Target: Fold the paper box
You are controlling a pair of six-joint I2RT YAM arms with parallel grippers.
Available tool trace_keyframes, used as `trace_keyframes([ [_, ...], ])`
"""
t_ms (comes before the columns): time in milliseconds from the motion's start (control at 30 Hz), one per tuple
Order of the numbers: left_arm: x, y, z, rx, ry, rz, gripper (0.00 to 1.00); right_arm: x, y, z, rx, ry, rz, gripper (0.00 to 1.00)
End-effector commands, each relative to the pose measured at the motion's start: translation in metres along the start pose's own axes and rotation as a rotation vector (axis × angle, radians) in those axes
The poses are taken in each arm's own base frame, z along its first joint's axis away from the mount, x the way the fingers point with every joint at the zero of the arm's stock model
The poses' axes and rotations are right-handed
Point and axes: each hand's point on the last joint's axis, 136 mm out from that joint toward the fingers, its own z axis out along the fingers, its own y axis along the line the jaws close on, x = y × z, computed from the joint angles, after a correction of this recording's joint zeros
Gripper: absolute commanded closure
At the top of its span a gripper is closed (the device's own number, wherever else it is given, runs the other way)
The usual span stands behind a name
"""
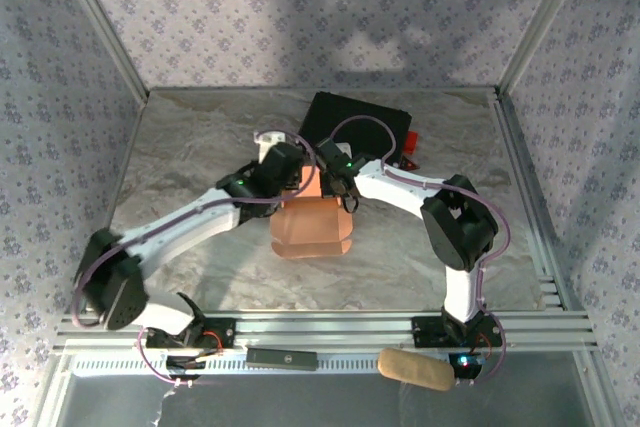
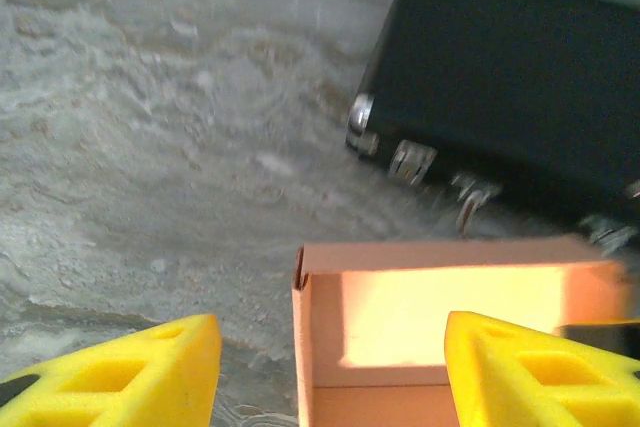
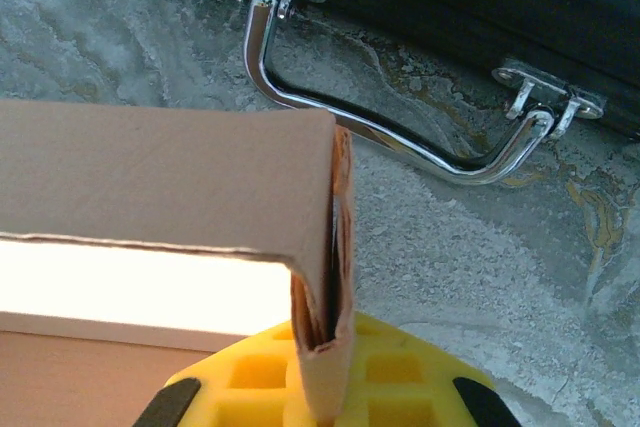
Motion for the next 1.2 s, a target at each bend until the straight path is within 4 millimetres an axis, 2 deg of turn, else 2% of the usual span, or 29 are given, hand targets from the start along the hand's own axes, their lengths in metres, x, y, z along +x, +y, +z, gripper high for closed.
trace_keyframes([
  [0,-0.009,0.018,-0.037,-0.038,0.008,-0.081,0.40,-0.002,0.002,-0.006,-0.008,-0.004,0.046,1.00],
  [133,0.000,0.023,-0.069,-0.030,0.024,-0.104,0.43,-0.003,-0.002,-0.009,-0.027,0.007,0.132,1.00],
  [233,0.024,0.028,-0.082,-0.010,0.084,-0.136,0.44,-0.004,-0.007,-0.014,-0.044,0.011,0.219,1.00],
  [400,0.076,0.032,-0.093,0.071,0.186,-0.287,0.43,0.000,-0.025,-0.025,-0.018,0.014,0.393,1.00],
  [500,0.094,0.038,-0.099,0.092,0.201,-0.372,0.41,0.007,-0.034,-0.026,-0.031,0.021,0.524,1.00],
  [567,0.096,0.031,-0.100,0.155,0.200,-0.442,0.40,0.007,-0.035,-0.026,-0.062,0.024,0.606,1.00],
  [600,0.097,0.028,-0.099,0.184,0.199,-0.472,0.40,0.018,-0.039,-0.023,-0.051,0.045,0.636,1.00],
  [633,0.098,0.024,-0.099,0.206,0.201,-0.495,0.35,0.019,-0.039,-0.024,-0.054,0.047,0.662,1.00],
  [700,0.100,0.017,-0.098,0.234,0.213,-0.511,0.35,0.021,-0.039,-0.025,-0.059,0.053,0.706,1.00],
  [933,0.114,0.001,-0.086,0.263,0.252,-0.543,0.35,0.024,-0.034,-0.025,-0.076,0.067,0.759,1.00],
  [1067,0.121,-0.009,-0.077,0.257,0.279,-0.529,0.40,0.027,-0.032,-0.024,-0.088,0.074,0.773,1.00],
  [1167,0.123,-0.014,-0.071,0.241,0.285,-0.521,0.48,0.028,-0.032,-0.025,-0.092,0.072,0.778,1.00],
])
